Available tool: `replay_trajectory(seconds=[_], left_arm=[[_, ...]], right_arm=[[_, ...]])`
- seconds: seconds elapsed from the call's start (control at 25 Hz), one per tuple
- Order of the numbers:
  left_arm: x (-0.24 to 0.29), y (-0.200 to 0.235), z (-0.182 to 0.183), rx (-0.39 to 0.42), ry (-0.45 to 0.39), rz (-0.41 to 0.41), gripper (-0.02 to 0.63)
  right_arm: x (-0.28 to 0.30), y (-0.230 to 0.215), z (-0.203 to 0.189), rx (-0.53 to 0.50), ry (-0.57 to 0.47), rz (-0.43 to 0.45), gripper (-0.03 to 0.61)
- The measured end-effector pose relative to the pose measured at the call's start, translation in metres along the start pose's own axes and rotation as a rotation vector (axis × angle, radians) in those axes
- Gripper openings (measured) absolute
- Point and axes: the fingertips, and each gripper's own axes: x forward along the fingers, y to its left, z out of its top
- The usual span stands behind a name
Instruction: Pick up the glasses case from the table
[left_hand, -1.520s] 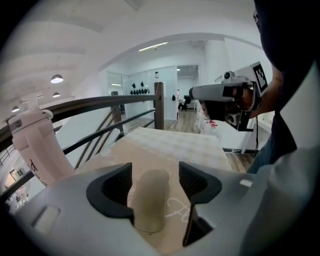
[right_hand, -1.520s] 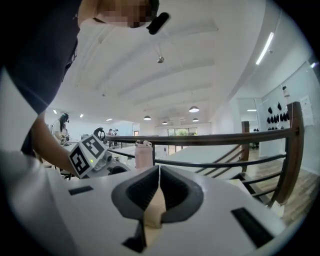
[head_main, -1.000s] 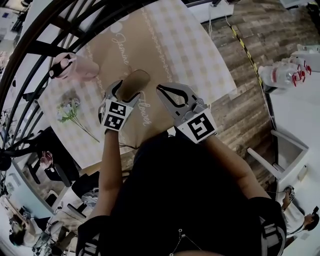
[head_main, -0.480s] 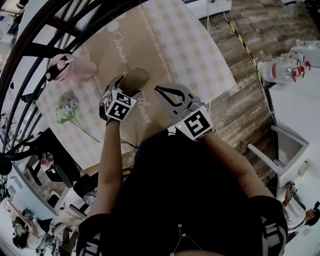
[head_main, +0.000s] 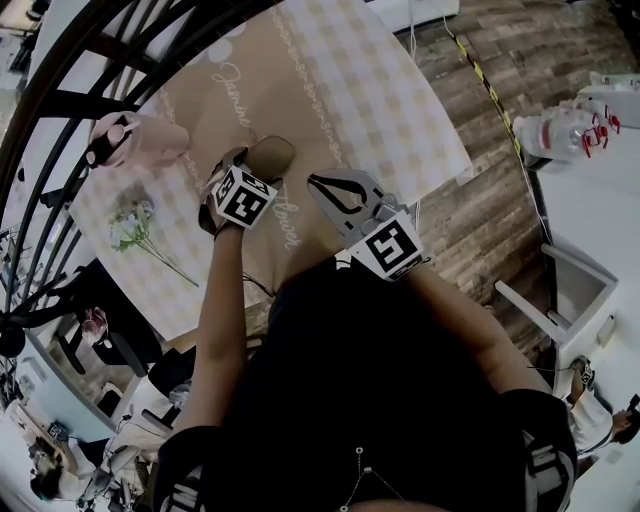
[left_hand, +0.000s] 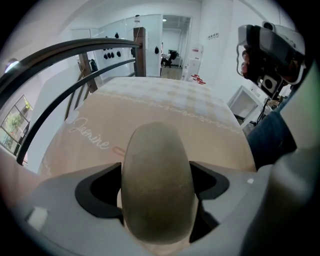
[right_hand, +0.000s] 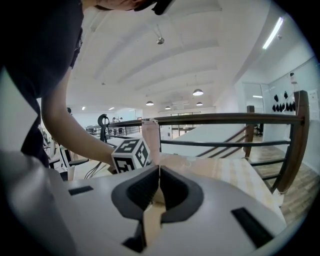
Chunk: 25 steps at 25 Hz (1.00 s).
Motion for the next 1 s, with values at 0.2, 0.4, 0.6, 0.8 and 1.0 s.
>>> replay_trajectory(seconds=[0.2,0.4,0.6,0.8,1.0], left_arm=[[0.005,-0.001,0.0,0.004,0.041,-0.032,0.408],[0.008,0.0,-0.002,-0.011,0.072,-0.044,0.407],[0.007,0.002,-0.003,-0.023,0.077,-0.007,0.407],[-0.002,0.006,-0.005,-0.027,0.075,0.068,0.407],[-0.024,0.01,0.002,-0.057,0.022,0.146,0.405]], right_arm=[[-0.001,0.001,-0.004,0.006,0.007,0.007,0.011],[-0.003,0.002,-0.003,0.004,0.006,0.015,0.011],[-0.006,0.003,-0.003,0.005,-0.001,0.025,0.011],[-0.01,0.0,-0.002,0.001,-0.01,0.042,0.011],[-0.014,-0.005,0.002,-0.014,-0.027,0.062,0.011]])
